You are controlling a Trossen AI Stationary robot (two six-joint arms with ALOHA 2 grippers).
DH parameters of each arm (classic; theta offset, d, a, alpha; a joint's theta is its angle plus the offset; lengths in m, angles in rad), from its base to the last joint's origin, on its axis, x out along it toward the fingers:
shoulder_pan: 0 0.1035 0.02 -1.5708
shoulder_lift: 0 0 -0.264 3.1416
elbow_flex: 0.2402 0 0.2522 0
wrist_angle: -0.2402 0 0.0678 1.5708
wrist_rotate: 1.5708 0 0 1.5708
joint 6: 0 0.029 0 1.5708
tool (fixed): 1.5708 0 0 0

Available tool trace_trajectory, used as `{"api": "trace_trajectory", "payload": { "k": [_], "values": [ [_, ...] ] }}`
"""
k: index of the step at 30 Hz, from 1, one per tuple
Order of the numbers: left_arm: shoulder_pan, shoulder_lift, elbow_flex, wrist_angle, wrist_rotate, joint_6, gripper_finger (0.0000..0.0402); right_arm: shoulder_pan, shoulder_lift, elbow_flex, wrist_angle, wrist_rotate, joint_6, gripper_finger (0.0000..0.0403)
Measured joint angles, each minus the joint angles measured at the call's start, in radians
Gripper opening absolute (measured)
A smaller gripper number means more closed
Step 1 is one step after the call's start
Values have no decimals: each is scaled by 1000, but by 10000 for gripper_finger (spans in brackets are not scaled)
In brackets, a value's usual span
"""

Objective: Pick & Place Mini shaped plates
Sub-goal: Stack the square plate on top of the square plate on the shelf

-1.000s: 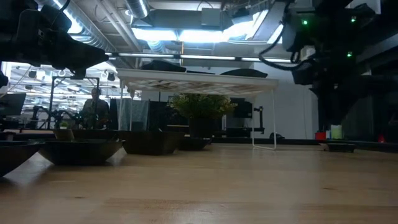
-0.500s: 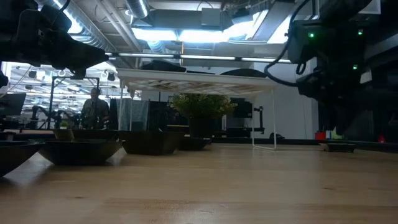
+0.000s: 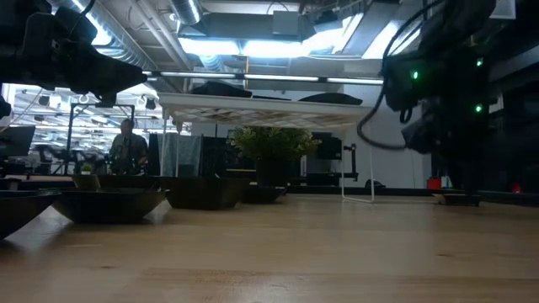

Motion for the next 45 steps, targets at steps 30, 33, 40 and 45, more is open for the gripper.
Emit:
{"api": "trace_trajectory", "payload": {
  "k": [30, 33, 40, 45],
  "values": [
    [0, 0, 0, 0, 0, 0, 100, -44, 63, 18, -9, 50, 43, 6],
    [0, 0, 0, 0, 0, 0, 100, -44, 38, 38, -11, 36, 65, 4],
    [0, 0, 0, 0, 0, 0, 100, -44, -63, 80, -73, -2, 155, 2],
    [0, 0, 0, 0, 0, 0, 100, -44, -150, 115, -137, -44, 241, 2]
  ]
}}
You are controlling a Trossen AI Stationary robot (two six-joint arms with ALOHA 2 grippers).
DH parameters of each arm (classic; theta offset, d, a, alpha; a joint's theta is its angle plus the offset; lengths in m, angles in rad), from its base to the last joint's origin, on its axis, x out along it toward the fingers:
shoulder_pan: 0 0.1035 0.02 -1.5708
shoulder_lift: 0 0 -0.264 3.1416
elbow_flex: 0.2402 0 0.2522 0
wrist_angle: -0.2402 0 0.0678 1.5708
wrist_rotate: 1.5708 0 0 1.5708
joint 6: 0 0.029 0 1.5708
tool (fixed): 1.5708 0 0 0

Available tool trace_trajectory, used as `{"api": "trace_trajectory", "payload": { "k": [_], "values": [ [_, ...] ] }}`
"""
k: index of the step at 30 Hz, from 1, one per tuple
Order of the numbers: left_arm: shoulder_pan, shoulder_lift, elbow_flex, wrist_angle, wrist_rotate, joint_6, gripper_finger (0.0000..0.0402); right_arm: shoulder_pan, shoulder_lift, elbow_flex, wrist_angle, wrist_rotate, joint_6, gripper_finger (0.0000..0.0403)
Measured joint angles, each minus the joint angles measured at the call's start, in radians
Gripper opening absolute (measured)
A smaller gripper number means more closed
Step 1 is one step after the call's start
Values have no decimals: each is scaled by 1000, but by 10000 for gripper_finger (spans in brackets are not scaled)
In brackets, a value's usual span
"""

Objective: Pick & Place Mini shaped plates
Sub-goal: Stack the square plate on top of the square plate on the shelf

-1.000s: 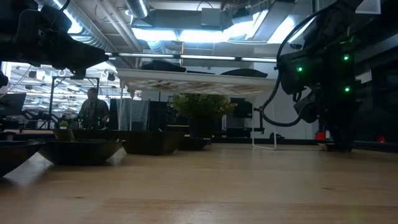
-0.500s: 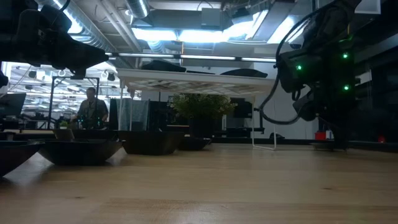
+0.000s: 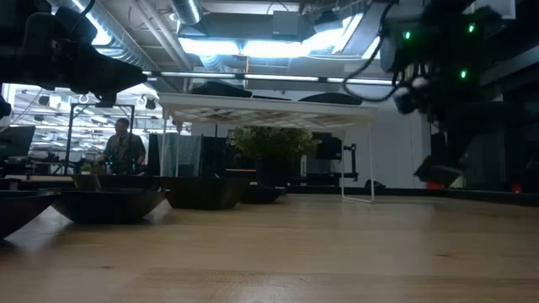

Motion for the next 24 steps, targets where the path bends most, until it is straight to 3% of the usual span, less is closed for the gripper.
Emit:
{"api": "trace_trajectory", "payload": {
  "k": [14, 24],
  "values": [
    [0, 0, 0, 0, 0, 0, 100, 7, -169, 121, -59, -135, 120, 1],
    [0, 0, 0, 0, 0, 0, 100, 49, -173, 197, -96, -345, 135, 0]
  ]
}}
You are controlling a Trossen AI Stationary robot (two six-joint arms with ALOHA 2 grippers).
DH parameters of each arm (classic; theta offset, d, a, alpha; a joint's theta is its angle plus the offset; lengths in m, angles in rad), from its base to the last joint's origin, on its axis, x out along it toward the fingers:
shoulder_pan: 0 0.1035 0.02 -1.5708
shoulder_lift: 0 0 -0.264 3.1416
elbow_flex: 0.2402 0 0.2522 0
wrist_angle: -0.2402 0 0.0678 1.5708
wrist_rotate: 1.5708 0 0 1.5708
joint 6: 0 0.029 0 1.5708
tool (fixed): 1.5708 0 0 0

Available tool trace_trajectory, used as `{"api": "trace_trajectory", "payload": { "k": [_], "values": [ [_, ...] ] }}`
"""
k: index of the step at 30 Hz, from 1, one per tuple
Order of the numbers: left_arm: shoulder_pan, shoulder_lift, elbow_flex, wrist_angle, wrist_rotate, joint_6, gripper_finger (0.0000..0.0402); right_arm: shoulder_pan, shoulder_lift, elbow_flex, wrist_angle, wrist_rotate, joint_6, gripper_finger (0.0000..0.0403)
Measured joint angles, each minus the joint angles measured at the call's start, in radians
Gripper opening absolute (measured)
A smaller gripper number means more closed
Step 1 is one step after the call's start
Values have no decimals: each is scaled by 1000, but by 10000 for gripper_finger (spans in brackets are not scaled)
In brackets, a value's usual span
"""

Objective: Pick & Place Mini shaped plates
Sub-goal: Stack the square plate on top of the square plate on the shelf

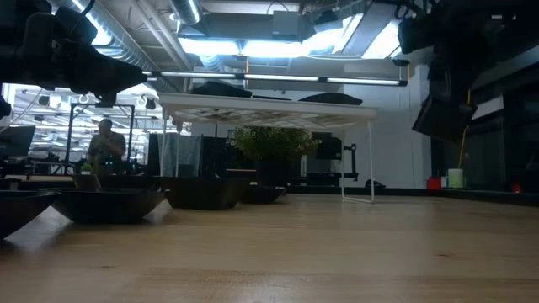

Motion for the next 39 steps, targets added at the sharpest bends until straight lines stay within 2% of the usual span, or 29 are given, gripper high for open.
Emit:
{"api": "trace_trajectory", "payload": {
  "k": [14, 21, 32, 39],
  "values": [
    [0, 0, 0, 0, 0, 0, 100, 110, 0, 2, 346, -67, -73, 0],
    [0, 0, 0, 0, 0, 0, 100, 148, 4, 2, 567, -61, -184, 0],
    [0, 0, 0, 0, 0, 0, 100, 167, 75, 2, 831, 190, -423, 0],
    [0, 0, 0, 0, 0, 0, 100, 167, 170, 3, 981, 297, -516, 0]
  ]
}}
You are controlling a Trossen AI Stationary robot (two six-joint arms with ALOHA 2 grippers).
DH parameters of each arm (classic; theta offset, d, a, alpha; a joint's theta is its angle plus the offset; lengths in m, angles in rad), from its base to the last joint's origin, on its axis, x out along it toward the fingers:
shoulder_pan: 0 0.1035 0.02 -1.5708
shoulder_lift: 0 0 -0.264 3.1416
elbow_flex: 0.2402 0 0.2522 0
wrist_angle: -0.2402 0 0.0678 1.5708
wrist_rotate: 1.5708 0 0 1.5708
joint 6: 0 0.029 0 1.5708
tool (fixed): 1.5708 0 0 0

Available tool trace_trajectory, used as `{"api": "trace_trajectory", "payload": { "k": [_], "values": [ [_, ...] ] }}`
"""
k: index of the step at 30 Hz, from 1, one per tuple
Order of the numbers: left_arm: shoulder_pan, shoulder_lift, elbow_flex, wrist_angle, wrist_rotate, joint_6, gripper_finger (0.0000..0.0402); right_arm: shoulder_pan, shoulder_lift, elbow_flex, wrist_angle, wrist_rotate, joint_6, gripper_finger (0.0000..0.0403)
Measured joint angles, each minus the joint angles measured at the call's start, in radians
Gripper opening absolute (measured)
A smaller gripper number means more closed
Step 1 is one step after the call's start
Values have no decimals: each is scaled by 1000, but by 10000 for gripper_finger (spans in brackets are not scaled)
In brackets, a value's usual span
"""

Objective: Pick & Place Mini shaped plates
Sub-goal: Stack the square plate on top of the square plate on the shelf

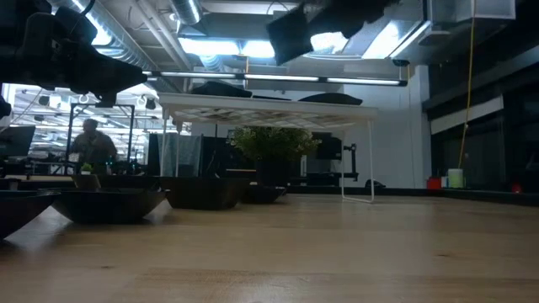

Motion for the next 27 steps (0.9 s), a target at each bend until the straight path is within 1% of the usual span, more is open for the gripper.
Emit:
{"api": "trace_trajectory", "payload": {
  "k": [4, 6, 12, 18, 24, 27],
  "values": [
    [0, 0, 0, 0, 0, 0, 100, 0, 54, 46, -34, 83, -28, 0],
    [0, 0, 0, 1, 0, 0, 100, -1, 84, 92, -71, 116, -48, 0],
    [0, 0, 0, 0, 0, 0, 100, -3, 195, 253, -246, 207, -90, 0],
    [0, 0, 0, 1, 0, 0, 100, -3, 316, 393, -389, 341, -90, 0],
    [0, 0, 0, 0, 0, 0, 100, -4, 396, 479, -457, 448, -21, 0],
    [0, 0, 0, 0, 0, 0, 100, -6, 409, 491, -486, 468, 43, 1]
  ]
}}
